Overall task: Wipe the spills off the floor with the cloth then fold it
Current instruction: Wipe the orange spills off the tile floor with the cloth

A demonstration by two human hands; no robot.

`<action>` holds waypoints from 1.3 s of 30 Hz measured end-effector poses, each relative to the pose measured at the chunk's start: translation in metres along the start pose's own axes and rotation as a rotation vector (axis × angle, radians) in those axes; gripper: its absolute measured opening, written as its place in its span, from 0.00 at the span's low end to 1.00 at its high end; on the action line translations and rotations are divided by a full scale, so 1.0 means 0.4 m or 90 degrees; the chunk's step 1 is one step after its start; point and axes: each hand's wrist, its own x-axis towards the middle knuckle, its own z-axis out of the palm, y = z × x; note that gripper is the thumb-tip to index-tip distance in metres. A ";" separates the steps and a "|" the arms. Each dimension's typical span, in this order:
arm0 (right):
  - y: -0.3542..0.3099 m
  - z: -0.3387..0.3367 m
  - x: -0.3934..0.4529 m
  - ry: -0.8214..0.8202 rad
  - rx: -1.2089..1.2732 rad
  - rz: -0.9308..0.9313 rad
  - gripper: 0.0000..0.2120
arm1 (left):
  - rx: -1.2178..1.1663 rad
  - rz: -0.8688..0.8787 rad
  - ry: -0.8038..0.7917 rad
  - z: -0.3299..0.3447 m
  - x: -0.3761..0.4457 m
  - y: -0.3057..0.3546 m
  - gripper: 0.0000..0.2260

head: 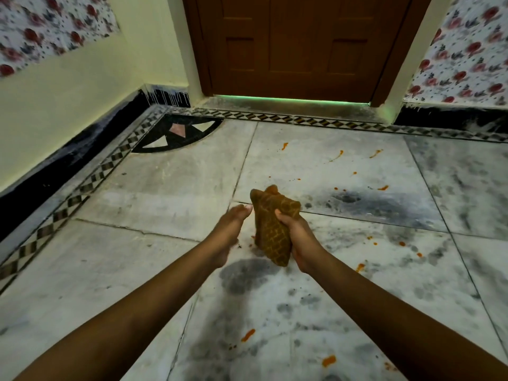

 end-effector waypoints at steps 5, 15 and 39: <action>0.009 0.038 -0.021 -0.153 -0.275 -0.158 0.22 | -0.337 -0.156 -0.217 0.017 0.022 0.029 0.31; 0.051 -0.040 0.051 0.000 -0.483 -0.321 0.25 | -0.346 -0.130 -0.075 0.000 0.141 -0.017 0.17; 0.142 -0.365 0.459 0.380 -0.964 -0.207 0.38 | 0.926 0.377 0.050 0.114 0.587 -0.128 0.30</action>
